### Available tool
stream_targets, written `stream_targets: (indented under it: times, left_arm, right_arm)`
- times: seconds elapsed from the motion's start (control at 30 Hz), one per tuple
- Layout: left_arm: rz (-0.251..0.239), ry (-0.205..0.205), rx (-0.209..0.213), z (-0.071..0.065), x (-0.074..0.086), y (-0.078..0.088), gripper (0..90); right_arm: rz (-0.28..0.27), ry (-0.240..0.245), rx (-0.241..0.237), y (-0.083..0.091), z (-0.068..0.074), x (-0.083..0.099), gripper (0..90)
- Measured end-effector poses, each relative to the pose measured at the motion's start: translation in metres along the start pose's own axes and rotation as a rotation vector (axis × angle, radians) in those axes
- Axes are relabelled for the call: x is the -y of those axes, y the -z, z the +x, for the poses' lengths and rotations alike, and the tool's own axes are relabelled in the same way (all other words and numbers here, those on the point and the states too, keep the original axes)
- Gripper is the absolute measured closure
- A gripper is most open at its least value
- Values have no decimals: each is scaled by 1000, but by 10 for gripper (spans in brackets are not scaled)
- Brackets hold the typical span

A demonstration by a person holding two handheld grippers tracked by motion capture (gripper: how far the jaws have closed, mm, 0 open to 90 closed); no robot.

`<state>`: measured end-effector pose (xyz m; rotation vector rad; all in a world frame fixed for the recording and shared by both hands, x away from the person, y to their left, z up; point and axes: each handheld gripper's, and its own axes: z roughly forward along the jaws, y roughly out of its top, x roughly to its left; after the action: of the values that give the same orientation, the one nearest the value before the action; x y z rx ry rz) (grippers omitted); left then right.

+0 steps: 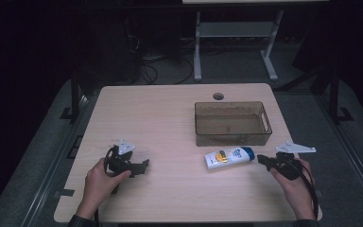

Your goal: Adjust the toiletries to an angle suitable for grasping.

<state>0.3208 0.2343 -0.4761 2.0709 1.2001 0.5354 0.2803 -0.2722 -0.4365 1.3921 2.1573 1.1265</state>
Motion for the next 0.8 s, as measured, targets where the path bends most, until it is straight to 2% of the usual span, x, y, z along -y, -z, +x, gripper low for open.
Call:
stream_targets:
  times: [0.13,0.4,0.8]
  left_arm:
    - [1,0,-1,0,0,0,128]
    - [1,-1,-1,0,0,0,128]
    - [1,0,-1,0,0,0,128]
  right_arm:
    - [-6,-4,-15,-7,2,-6,900]
    - [1,29,-54,-27,16,-22,900]
    - [8,51,-84,-46,28,-34,900]
